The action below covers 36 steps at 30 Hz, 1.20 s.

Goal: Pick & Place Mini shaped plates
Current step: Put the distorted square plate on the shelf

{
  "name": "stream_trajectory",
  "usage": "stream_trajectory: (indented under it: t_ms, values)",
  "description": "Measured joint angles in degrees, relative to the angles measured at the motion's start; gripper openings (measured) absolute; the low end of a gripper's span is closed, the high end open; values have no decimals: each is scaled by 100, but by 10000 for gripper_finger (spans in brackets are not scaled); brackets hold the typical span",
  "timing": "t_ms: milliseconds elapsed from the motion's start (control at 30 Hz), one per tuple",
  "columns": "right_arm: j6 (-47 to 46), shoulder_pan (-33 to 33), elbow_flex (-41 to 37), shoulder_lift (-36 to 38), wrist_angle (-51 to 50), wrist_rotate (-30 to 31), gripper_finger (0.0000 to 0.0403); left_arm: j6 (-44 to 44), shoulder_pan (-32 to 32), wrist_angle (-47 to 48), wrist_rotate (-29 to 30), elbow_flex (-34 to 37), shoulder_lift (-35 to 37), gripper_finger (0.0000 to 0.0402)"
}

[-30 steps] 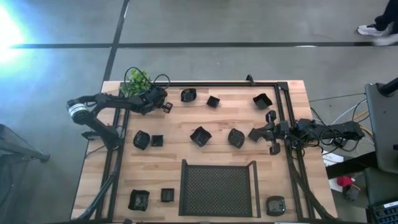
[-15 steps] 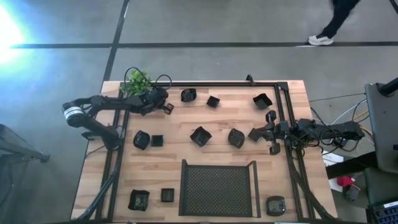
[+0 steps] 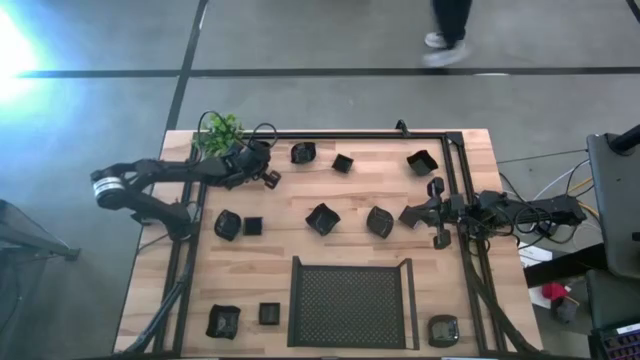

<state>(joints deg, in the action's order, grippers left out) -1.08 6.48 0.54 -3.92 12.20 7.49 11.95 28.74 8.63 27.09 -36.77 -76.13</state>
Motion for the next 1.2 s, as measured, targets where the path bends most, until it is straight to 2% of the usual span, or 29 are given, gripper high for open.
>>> stream_trajectory:
  t_ms: [467,667,1200]
  values:
    - [0,2,0,-1,-1,0,8,-93,-653,1450,401,-924,129,0]
    - [17,1,0,0,-1,0,8,-95,-1079,1598,411,-1220,129,0]
    - [0,2,0,2,-1,0,8,-91,-2937,1849,812,-2224,118,0]
